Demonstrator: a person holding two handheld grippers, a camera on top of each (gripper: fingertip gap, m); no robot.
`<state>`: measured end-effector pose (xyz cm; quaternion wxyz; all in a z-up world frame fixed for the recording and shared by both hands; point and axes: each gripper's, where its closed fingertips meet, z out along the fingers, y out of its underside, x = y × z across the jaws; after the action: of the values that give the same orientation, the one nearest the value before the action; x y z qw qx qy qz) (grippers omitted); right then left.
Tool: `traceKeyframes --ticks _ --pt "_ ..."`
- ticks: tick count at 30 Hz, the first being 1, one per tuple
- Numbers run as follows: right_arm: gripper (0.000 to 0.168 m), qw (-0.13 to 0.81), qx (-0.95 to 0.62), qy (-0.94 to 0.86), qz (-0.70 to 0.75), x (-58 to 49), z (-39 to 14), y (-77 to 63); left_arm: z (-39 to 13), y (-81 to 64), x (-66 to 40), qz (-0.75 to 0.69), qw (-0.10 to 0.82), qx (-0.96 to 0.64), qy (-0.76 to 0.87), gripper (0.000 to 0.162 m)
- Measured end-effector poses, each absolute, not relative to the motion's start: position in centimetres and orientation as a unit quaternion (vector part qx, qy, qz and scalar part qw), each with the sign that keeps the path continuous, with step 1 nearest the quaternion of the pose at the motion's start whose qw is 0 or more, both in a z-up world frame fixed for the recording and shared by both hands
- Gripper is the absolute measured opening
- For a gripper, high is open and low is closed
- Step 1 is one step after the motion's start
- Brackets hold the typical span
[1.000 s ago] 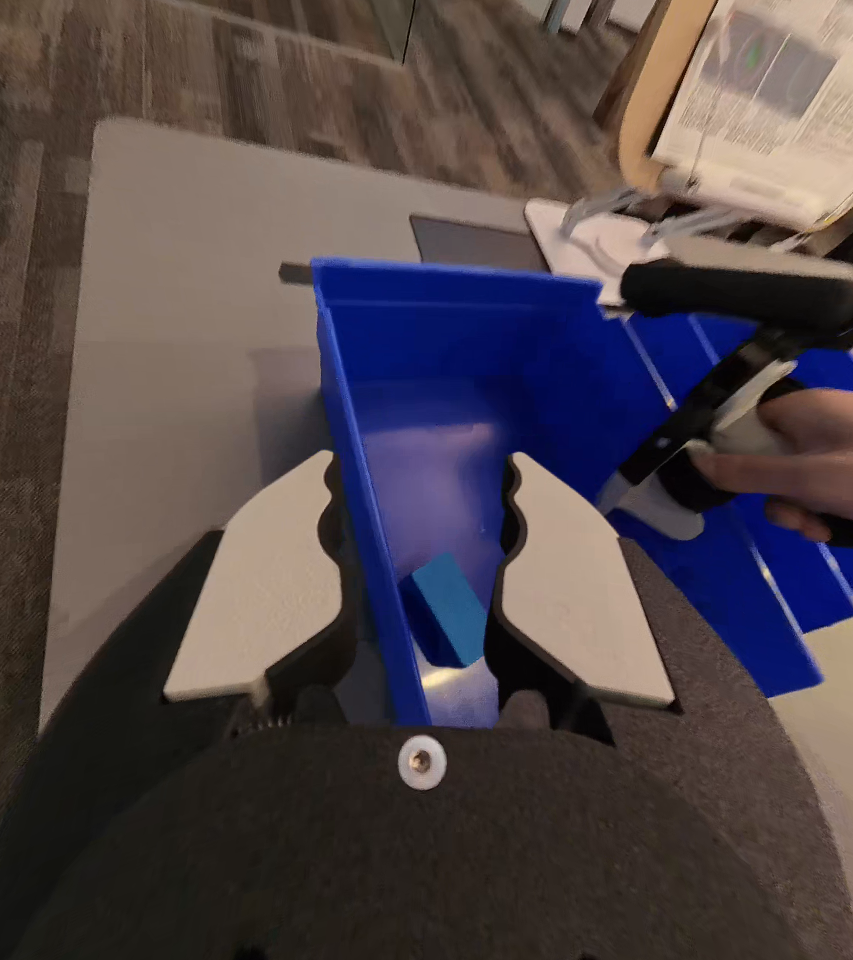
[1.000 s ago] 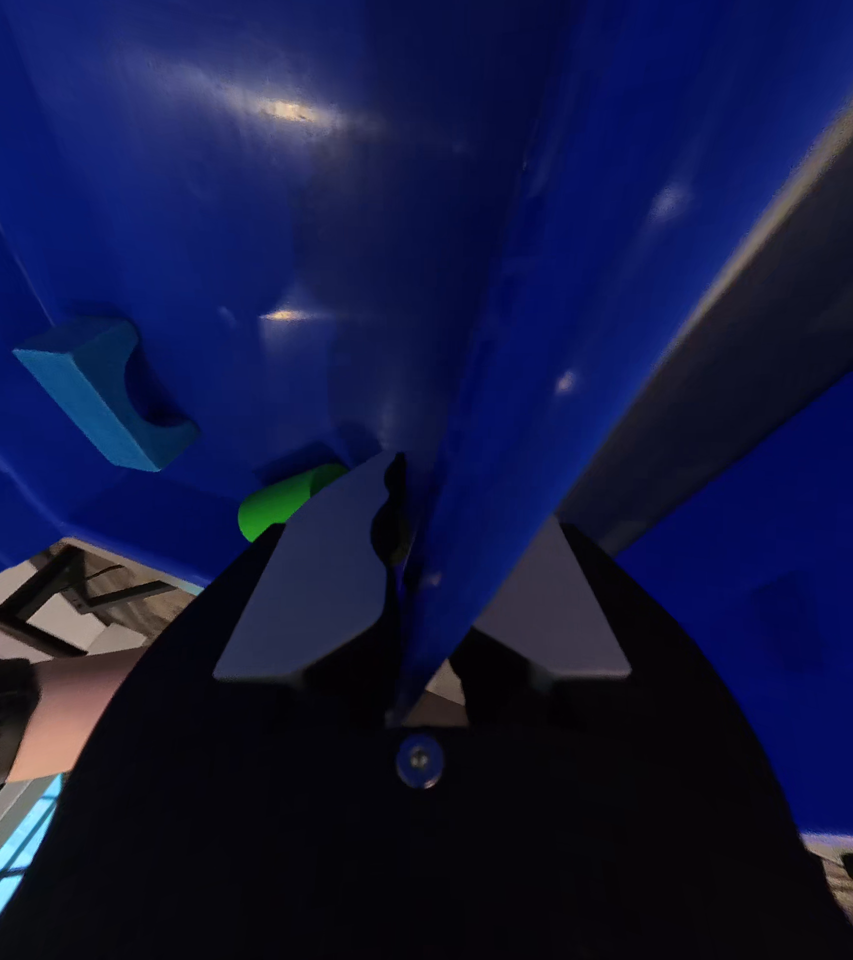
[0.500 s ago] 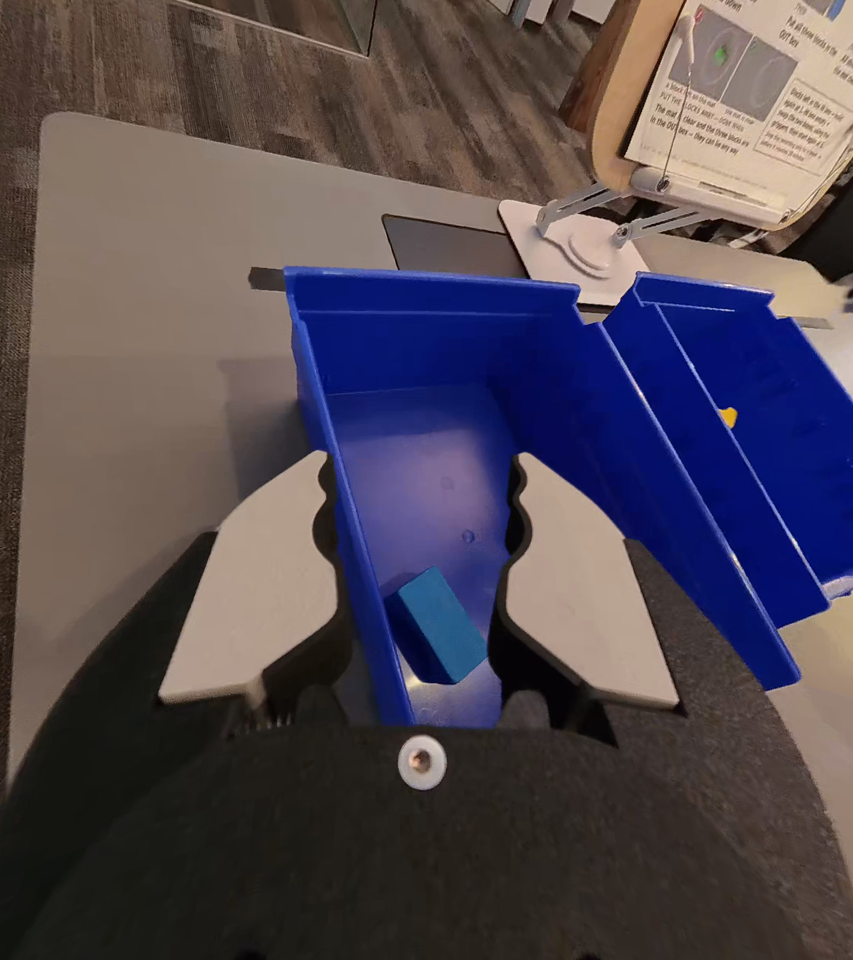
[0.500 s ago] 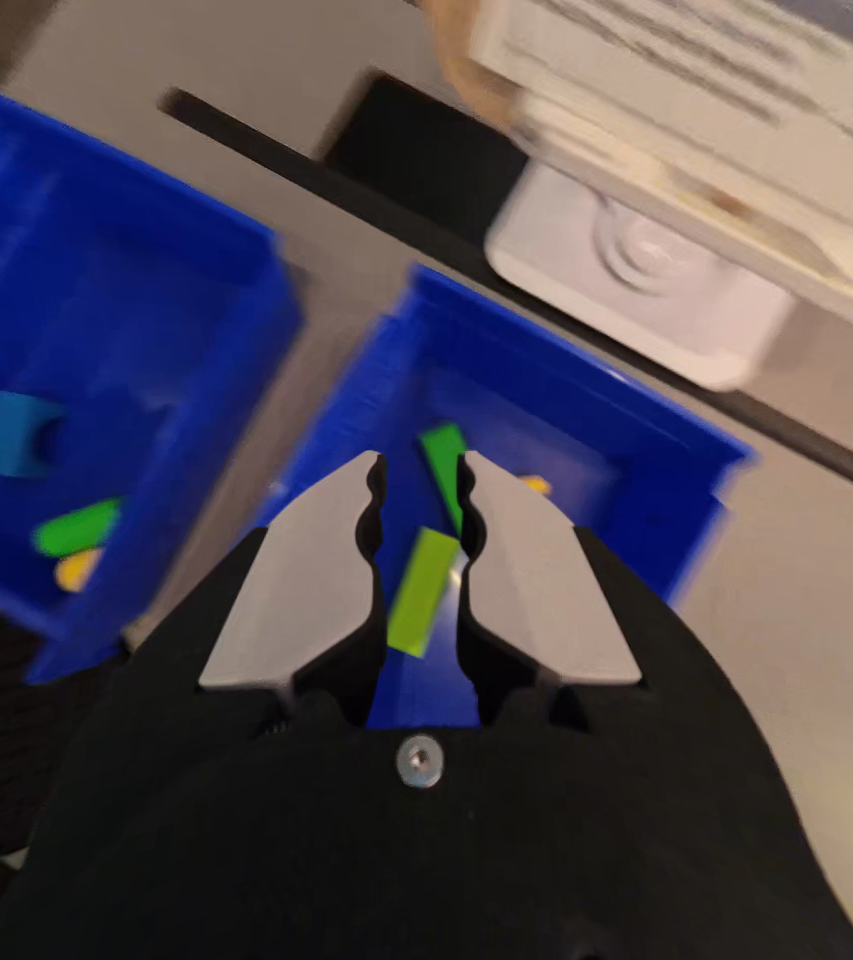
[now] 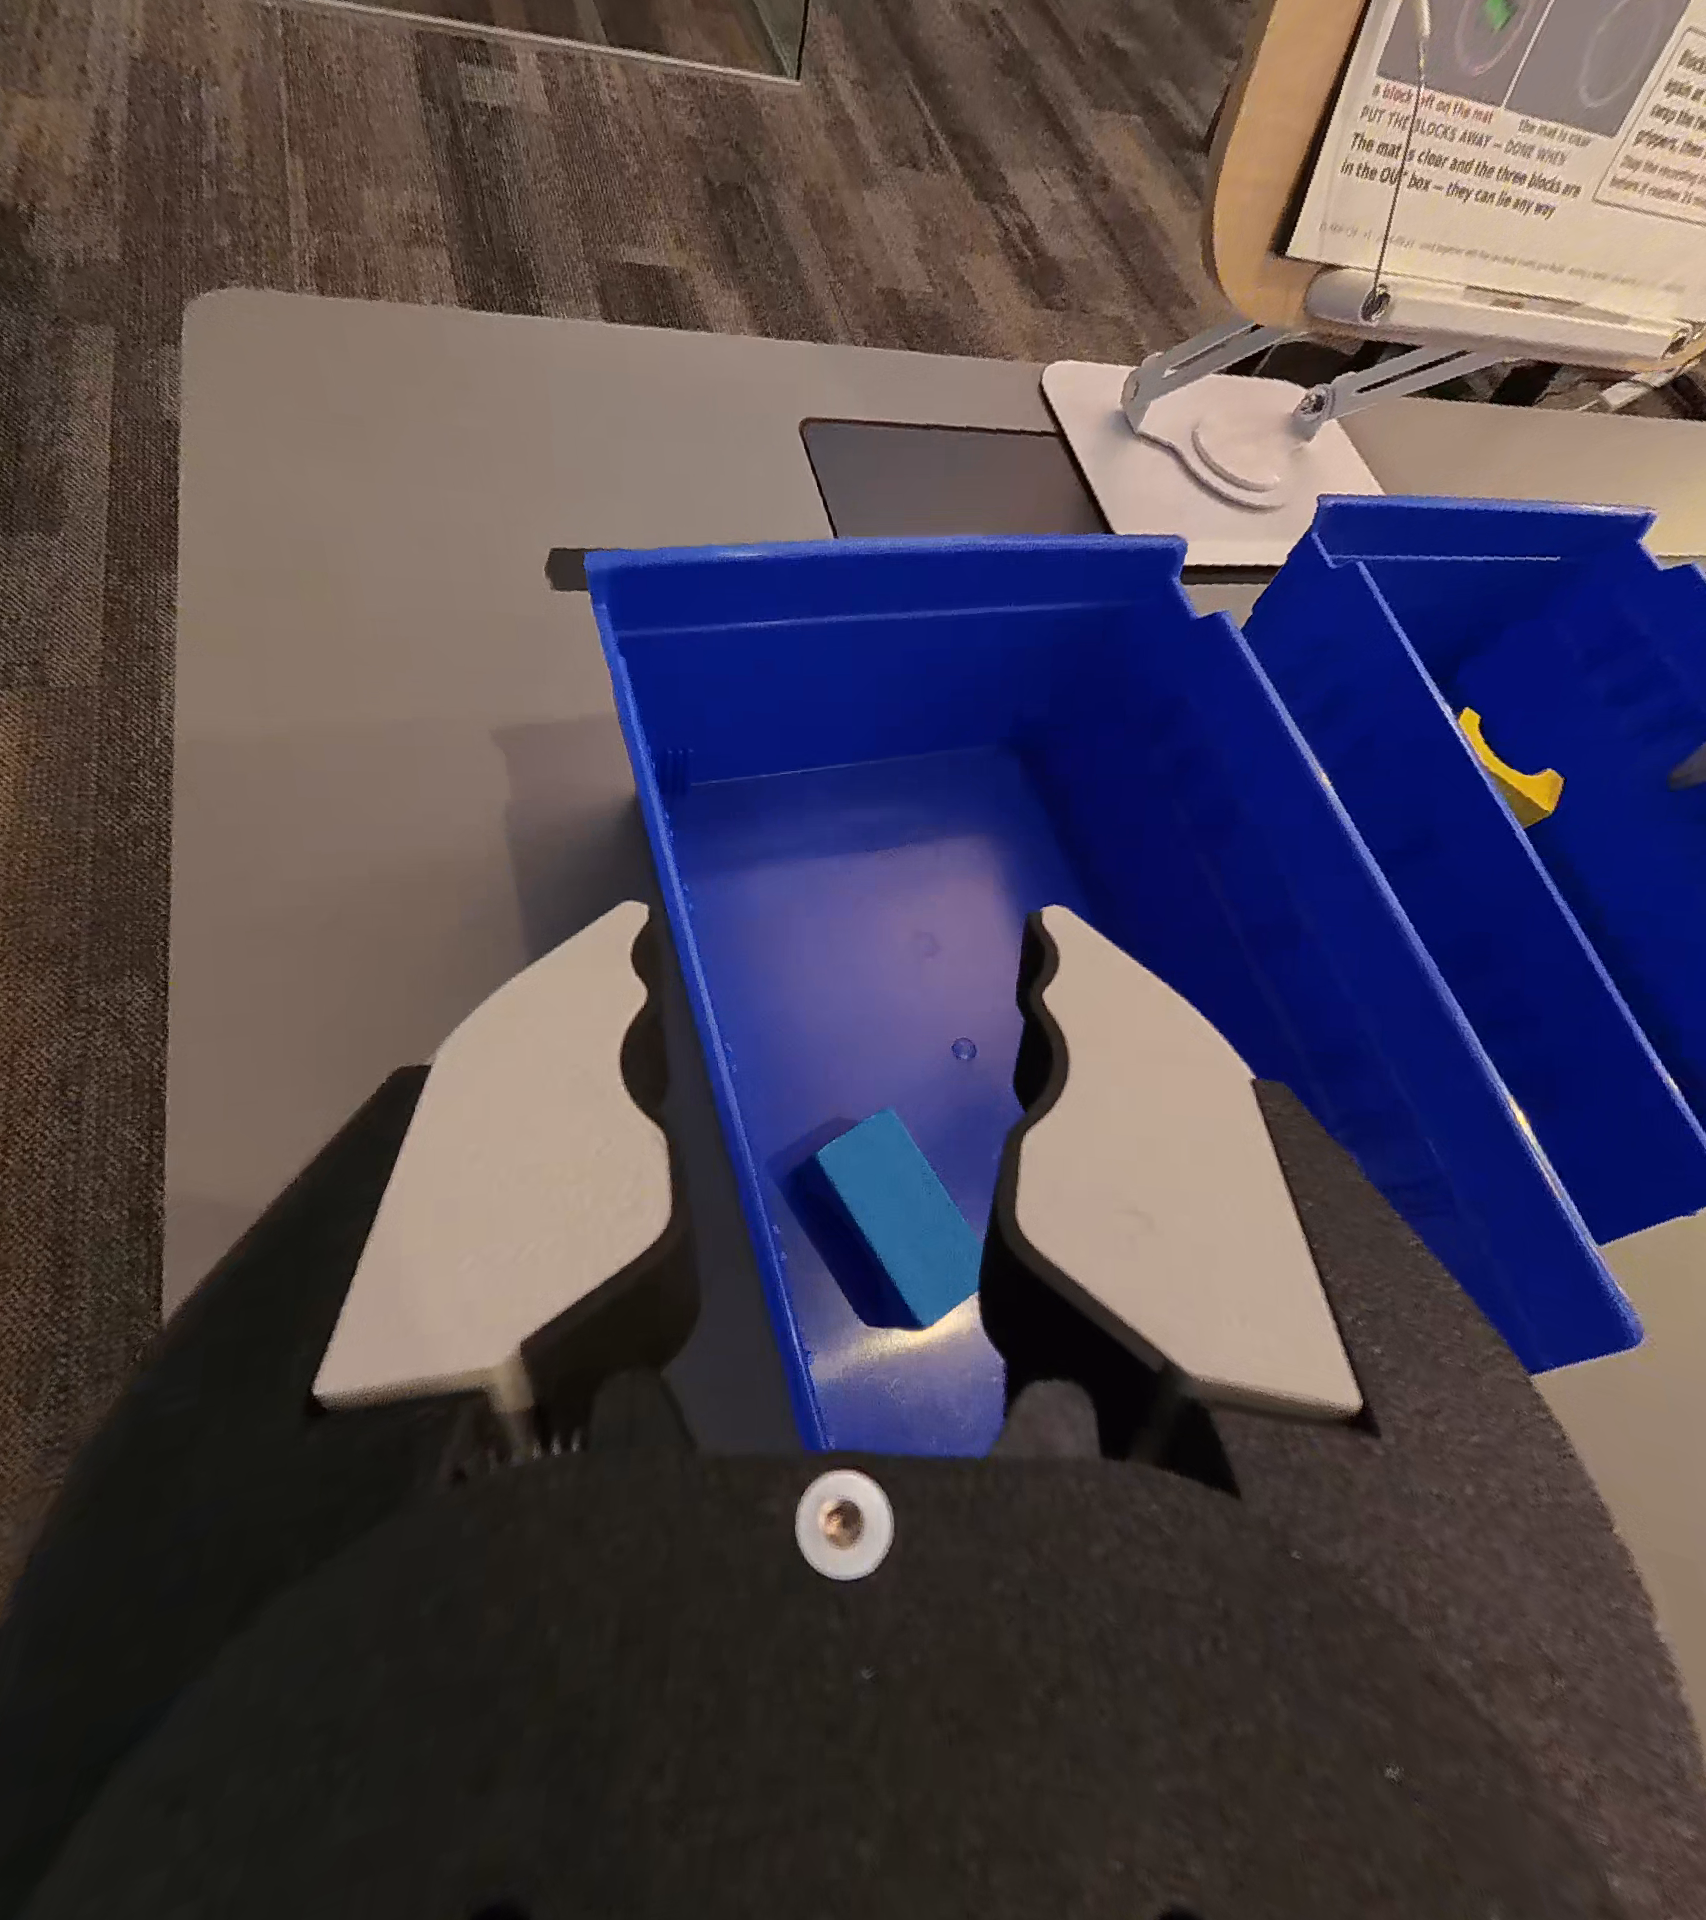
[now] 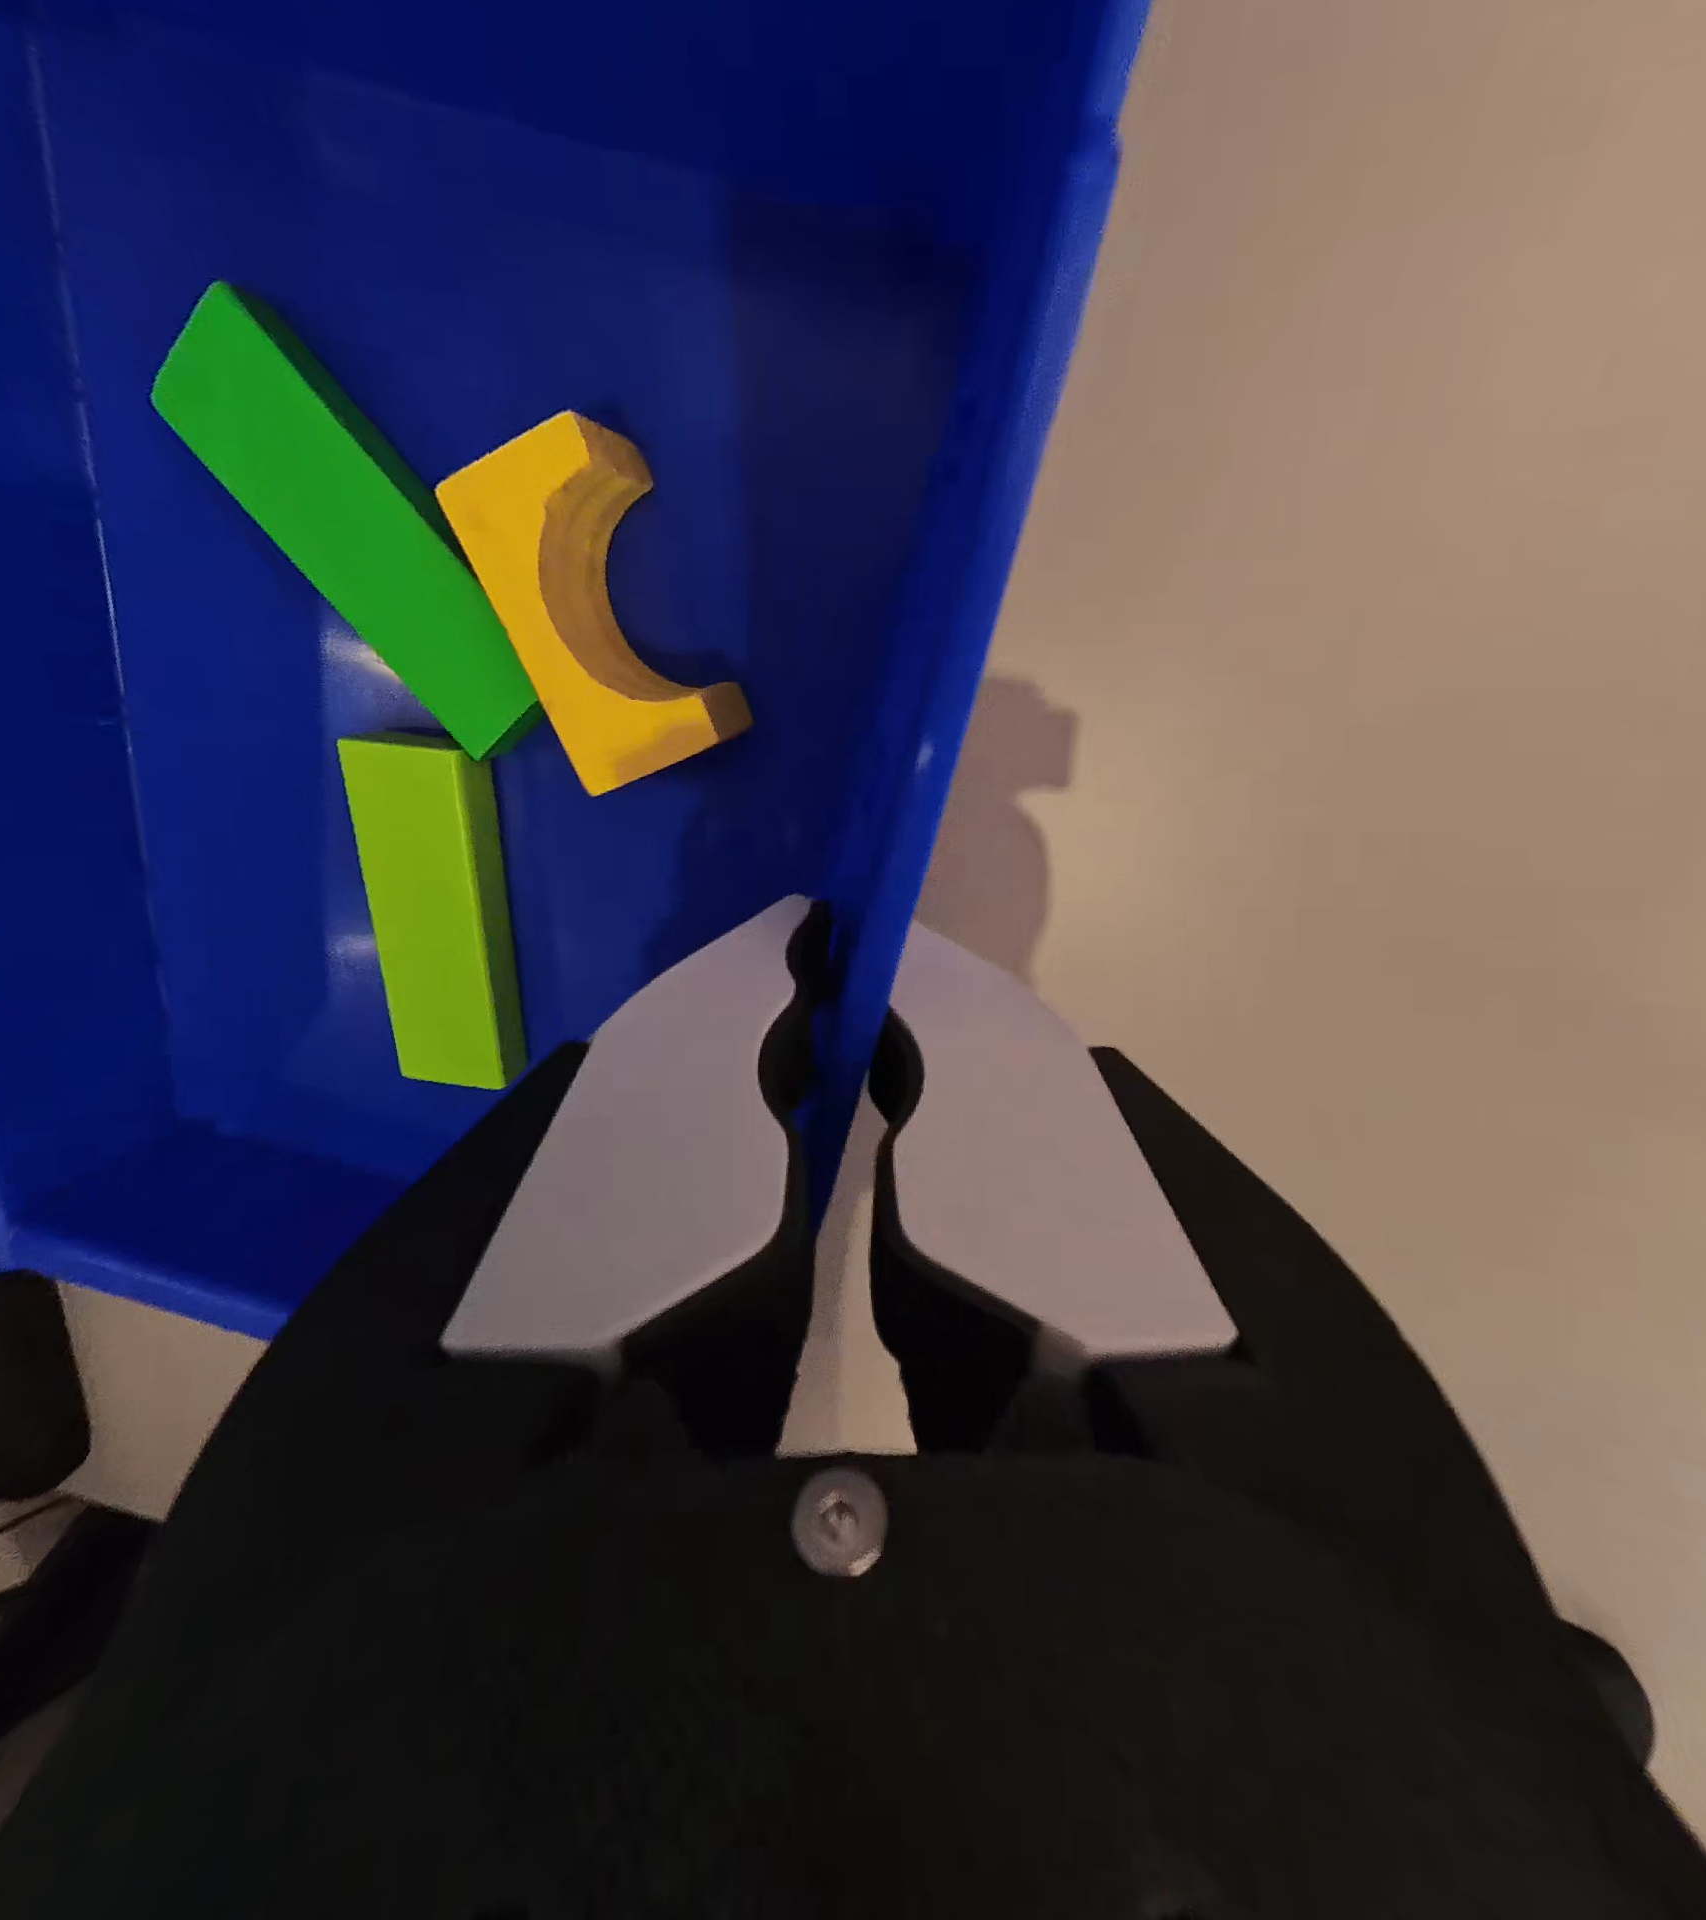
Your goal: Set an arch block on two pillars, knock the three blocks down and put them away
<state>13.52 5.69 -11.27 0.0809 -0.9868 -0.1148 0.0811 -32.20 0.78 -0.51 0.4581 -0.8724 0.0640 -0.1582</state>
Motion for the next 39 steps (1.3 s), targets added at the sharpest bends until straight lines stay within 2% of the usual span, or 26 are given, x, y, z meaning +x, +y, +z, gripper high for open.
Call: traceKeyframes --ticks 7,13,23,38,39 --pt "0.006 0.082 -0.989 -0.108 0.066 19.7 -11.3 6.8 1.7 0.5 -30.1 -0.186 0.482 -0.851 0.094 0.065" --pt "0.005 0.071 -0.992 -0.094 0.038 31.0 -11.4 5.8 7.2 -0.4 -26.0 -0.296 0.549 -0.772 0.123 0.063" --pt "0.005 0.071 -0.997 -0.039 0.021 46.6 -11.5 3.1 10.9 -2.2 -20.7 -0.353 0.566 -0.719 0.193 0.06" --pt "0.004 0.069 -0.997 0.011 0.023 48.6 -11.5 3.3 9.8 -1.4 -17.8 -0.333 0.538 -0.742 0.222 0.06" --pt "0.011 0.08 -0.997 0.005 0.008 48.9 -11.2 3.4 9.8 -1.6 -17.7 -0.33 0.539 -0.742 0.224 0.06"
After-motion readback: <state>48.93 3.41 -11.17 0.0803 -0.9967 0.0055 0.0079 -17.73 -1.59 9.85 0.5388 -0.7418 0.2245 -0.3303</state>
